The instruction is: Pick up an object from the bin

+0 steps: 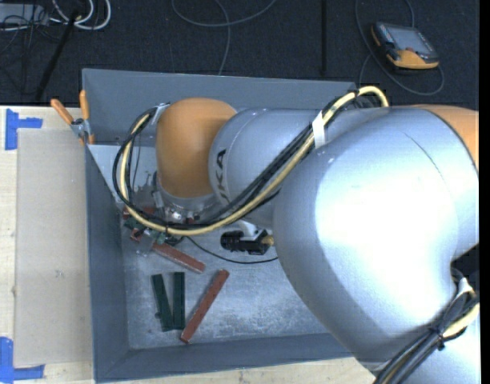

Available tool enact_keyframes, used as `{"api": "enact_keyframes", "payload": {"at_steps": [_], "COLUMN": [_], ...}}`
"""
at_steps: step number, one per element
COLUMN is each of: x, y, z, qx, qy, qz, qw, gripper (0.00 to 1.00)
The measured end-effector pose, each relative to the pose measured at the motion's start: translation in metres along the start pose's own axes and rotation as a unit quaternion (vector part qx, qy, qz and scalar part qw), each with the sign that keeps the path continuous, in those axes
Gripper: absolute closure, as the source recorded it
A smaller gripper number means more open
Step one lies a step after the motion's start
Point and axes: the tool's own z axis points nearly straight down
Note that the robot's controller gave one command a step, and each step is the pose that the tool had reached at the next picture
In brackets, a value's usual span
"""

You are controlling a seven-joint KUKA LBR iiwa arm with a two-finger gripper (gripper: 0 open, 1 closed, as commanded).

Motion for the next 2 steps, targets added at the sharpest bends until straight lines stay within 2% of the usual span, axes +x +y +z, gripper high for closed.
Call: {"api": "enact_keyframes", "payload": {"at_steps": [1, 2], "x": [-0.001, -0.003], "y": [0.001, 0.001], "z": [-0.058, -0.092], "qx": [-0.002, -0.001], "qy": [-0.0013, -0.0008], "qz": [0.0, -0.001], "qw": [1.0, 1.0], "gripper": [1.0, 1.0]}}
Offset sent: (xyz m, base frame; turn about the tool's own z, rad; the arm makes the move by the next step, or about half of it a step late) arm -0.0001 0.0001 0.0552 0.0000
